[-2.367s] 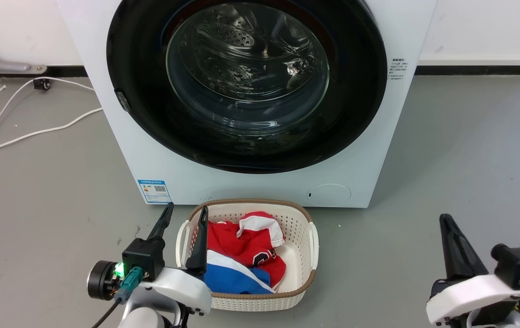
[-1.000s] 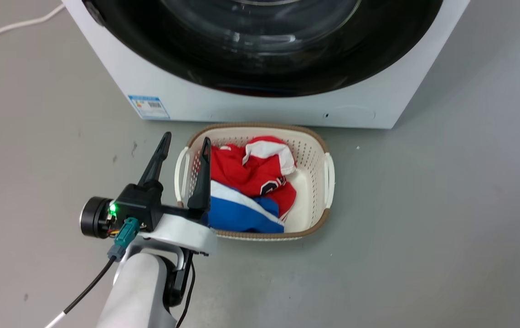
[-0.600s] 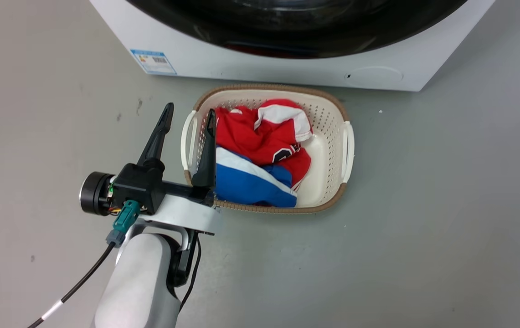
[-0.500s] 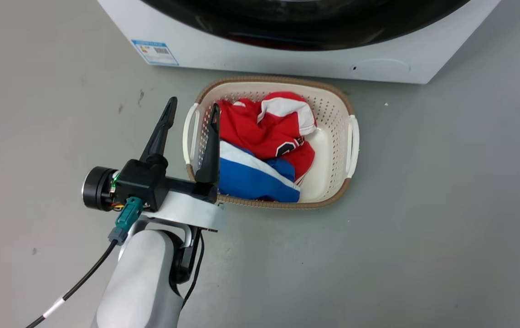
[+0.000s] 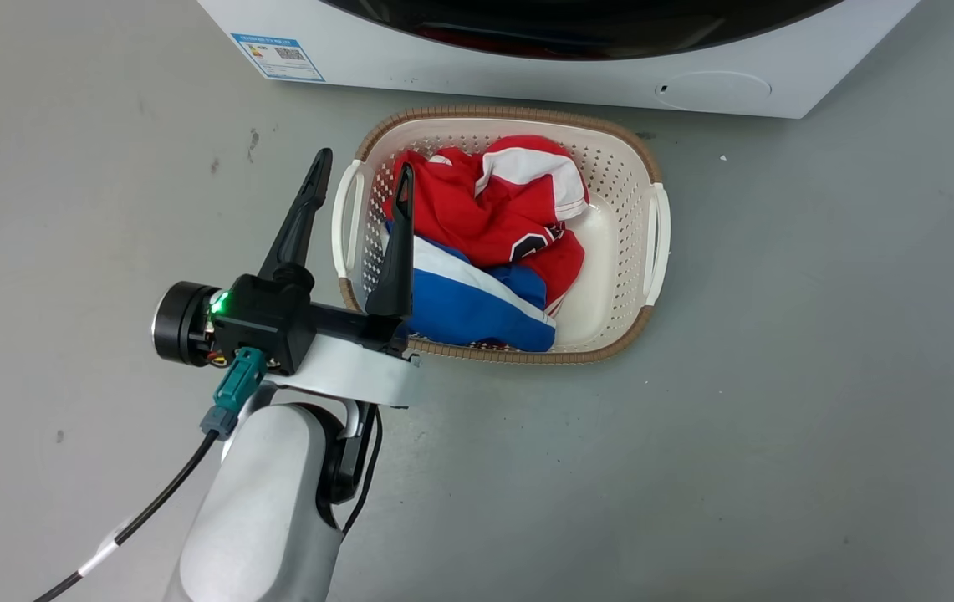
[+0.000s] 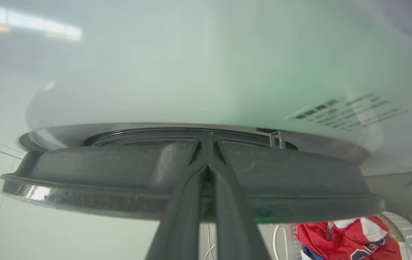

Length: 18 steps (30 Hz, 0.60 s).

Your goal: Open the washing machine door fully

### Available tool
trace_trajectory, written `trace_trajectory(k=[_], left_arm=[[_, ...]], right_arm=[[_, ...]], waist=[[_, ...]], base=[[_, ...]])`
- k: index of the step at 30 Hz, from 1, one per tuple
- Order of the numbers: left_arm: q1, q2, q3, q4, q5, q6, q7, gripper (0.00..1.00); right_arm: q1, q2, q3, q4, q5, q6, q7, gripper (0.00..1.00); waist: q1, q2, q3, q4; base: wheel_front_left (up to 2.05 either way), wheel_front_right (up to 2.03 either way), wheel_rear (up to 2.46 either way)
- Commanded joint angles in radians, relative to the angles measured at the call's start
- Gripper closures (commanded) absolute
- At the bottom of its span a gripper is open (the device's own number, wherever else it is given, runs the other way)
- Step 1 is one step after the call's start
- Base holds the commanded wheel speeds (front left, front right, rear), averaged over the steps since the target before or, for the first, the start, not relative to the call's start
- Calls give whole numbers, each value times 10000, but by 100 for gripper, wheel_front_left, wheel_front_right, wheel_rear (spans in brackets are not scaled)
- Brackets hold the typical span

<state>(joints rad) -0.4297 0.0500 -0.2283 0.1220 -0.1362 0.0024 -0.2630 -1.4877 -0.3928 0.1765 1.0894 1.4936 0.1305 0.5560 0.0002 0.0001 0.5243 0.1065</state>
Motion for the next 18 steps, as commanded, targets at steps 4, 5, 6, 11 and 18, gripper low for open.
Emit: trace_trajectory(k=[4, 5, 6, 11, 18], left_arm=[[-115, 6, -55, -74, -21, 75, -26, 0], [-111, 6, -61, -67, -19, 91, -26, 0], [-104, 6, -64, -54, -18, 104, -26, 0], [-45, 6, -46, 43, -30, 105, -26, 0], [155, 4, 1, 190, -86, 81, -26, 0]], right_arm=[[-192, 302, 205, -62, -81, 6, 568, 100], [-184, 344, 232, -96, -66, 10, 706, 100], [-156, 390, 249, -125, -25, 15, 868, 100], [211, 402, 309, -202, 141, 15, 1689, 100], [1002, 247, 370, -553, 369, 14, 2767, 100]], waist=[[-2, -1, 44, 5], [-2, -1, 44, 1], [-2, -1, 34, -4], [-2, -1, -115, -31], [-2, -1, -565, -131]], base=[[0, 0, 0], [0, 0, 0], [0, 0, 0], [0, 0, 0], [0, 0, 0]])
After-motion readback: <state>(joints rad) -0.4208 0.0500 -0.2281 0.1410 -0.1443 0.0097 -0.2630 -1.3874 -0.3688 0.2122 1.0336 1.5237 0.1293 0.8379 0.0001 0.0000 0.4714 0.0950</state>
